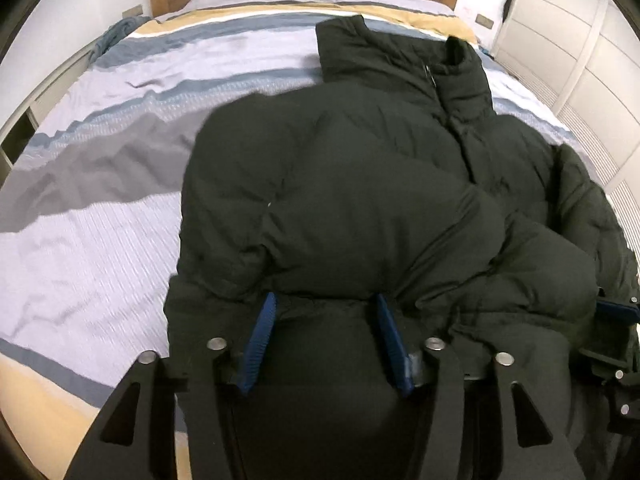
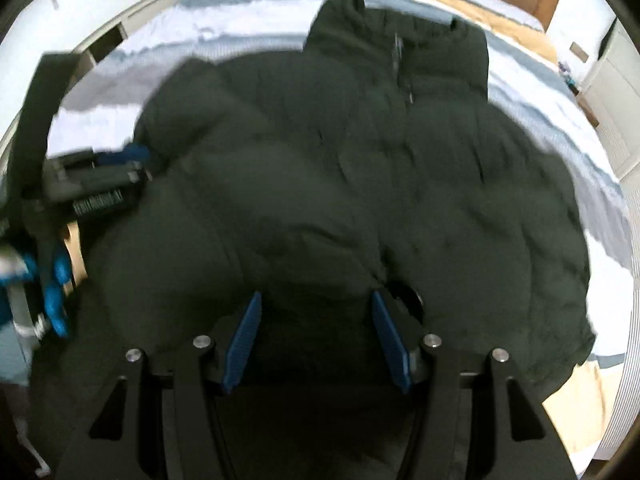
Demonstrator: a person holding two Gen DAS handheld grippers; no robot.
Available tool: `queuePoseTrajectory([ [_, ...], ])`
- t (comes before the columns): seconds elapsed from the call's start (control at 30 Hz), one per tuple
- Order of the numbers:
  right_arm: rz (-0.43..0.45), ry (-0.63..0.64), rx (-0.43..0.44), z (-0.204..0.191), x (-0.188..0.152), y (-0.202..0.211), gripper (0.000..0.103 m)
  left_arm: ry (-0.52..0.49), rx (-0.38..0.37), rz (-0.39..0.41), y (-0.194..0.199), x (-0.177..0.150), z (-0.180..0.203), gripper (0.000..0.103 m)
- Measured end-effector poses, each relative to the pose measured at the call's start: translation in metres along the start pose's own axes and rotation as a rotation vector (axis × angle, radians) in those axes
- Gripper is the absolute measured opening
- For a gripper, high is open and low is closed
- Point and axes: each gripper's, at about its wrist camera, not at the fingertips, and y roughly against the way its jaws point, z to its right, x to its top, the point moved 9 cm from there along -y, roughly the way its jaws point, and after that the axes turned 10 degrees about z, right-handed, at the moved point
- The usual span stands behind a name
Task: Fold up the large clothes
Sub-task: 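Grasp the jacket hem with both grippers and fold it toward the collar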
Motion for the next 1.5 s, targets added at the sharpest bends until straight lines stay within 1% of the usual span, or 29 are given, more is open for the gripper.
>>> queuePoseTrajectory([
  [0.07,0.000,0.027,0.010,0.005,-0.012,0.002,0.056,-0.026,0.011,-0.011,0.001,-0.003,0.005,0.057],
  [0.17,-0.003,0.052,0.020,0.008,-0.016,0.009,0.056,-0.025,0.023,-0.020,0.006,0.000,0.009,0.056],
  [0.3,-0.017,0.033,0.022,0.019,-0.019,0.019,0.056,-0.030,0.011,-0.017,0.017,0.001,0.019,0.056],
  [0.37,-0.020,0.019,0.023,0.020,-0.024,0.026,0.056,-0.046,-0.010,-0.020,0.022,-0.002,0.032,0.056],
  [0.43,-0.023,0.021,0.012,0.024,-0.024,0.033,0.056,-0.064,-0.011,-0.019,0.027,-0.005,0.042,0.054],
  [0.53,-0.016,0.009,0.018,0.032,-0.024,0.042,0.056,-0.053,0.010,-0.022,0.031,-0.005,0.048,0.053],
  [0.63,0.028,-0.008,0.046,0.038,-0.018,0.057,0.056,-0.019,0.058,-0.027,0.040,-0.002,0.046,0.053],
  [0.73,0.094,-0.018,0.082,0.045,-0.006,0.070,0.056,0.016,0.091,-0.034,0.053,0.001,0.048,0.059],
  [0.8,0.125,-0.016,0.115,0.046,0.001,0.075,0.056,0.024,0.124,-0.035,0.060,0.003,0.051,0.069],
  [0.83,0.133,-0.008,0.131,0.045,0.003,0.074,0.056,0.029,0.148,-0.033,0.063,0.004,0.053,0.070],
  [0.87,0.135,0.009,0.142,0.044,0.003,0.071,0.056,0.039,0.148,-0.037,0.063,0.003,0.055,0.071],
  [0.97,0.108,0.040,0.148,0.043,-0.006,0.051,0.056,0.032,0.134,-0.042,0.051,-0.004,0.064,0.076],
  [1.03,0.067,0.045,0.117,0.047,-0.017,0.033,0.056,0.012,0.111,-0.044,0.037,-0.016,0.068,0.076],
  [1.07,0.053,0.042,0.103,0.049,-0.024,0.025,0.056,-0.002,0.103,-0.040,0.031,-0.021,0.069,0.078],
  [1.13,0.044,0.031,0.085,0.049,-0.031,0.020,0.056,-0.034,0.087,-0.028,0.024,-0.029,0.070,0.079],
  [1.2,0.026,0.006,0.071,0.050,-0.036,0.018,0.056,-0.049,0.057,-0.029,0.026,-0.029,0.069,0.079],
  [1.23,0.006,-0.012,0.066,0.051,-0.038,0.019,0.056,-0.056,0.031,-0.027,0.033,-0.025,0.068,0.079],
  [1.33,-0.038,-0.039,0.065,0.056,-0.036,0.031,0.056,-0.054,-0.001,-0.015,0.050,-0.010,0.061,0.079],
  [1.4,-0.034,-0.024,0.079,0.061,-0.027,0.047,0.056,-0.053,-0.015,-0.006,0.061,0.004,0.053,0.080],
  [1.43,-0.030,-0.023,0.081,0.064,-0.023,0.051,0.056,-0.053,-0.023,-0.001,0.065,0.017,0.046,0.081],
  [1.5,-0.016,-0.030,0.097,0.077,-0.006,0.060,0.056,-0.052,-0.030,0.003,0.065,0.038,0.037,0.086],
])
